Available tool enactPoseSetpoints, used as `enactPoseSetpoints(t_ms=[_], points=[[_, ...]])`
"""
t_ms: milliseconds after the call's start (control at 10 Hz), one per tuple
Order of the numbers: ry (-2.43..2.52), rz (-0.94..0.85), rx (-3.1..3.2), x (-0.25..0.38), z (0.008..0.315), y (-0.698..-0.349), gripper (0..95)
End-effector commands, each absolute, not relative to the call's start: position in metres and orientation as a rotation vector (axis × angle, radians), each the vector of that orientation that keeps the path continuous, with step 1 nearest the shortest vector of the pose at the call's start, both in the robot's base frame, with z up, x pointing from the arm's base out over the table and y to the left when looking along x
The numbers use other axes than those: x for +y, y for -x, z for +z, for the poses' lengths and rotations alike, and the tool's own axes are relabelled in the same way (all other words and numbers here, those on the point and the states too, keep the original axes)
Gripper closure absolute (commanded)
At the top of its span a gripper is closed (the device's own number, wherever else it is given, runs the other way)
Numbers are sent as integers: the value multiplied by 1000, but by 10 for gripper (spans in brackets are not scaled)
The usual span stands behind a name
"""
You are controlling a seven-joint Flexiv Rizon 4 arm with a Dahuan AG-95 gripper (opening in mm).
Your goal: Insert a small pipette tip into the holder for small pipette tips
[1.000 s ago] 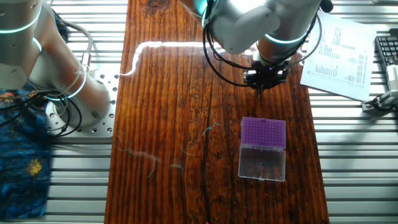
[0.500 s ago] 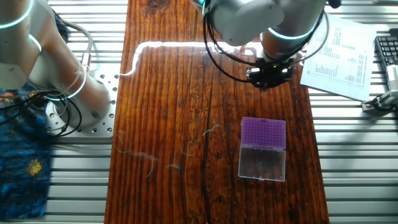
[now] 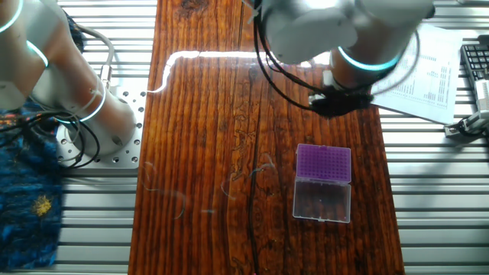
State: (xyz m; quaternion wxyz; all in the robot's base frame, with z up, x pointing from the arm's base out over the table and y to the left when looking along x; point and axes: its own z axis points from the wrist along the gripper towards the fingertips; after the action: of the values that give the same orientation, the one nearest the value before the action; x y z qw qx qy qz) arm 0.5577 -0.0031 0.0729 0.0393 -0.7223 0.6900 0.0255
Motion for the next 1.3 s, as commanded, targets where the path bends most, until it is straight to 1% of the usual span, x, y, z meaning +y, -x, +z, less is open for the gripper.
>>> enactPoseSetpoints(t_ms=[100, 200, 500, 1100, 1300], points=[[2248, 135, 2019, -15, 89, -557, 950], [2271, 168, 1955, -21, 97, -555, 950], [2299, 222, 1835, -32, 107, -553, 950], [2299, 297, 1647, -40, 109, -549, 950], [2248, 303, 1673, -52, 107, -540, 950]])
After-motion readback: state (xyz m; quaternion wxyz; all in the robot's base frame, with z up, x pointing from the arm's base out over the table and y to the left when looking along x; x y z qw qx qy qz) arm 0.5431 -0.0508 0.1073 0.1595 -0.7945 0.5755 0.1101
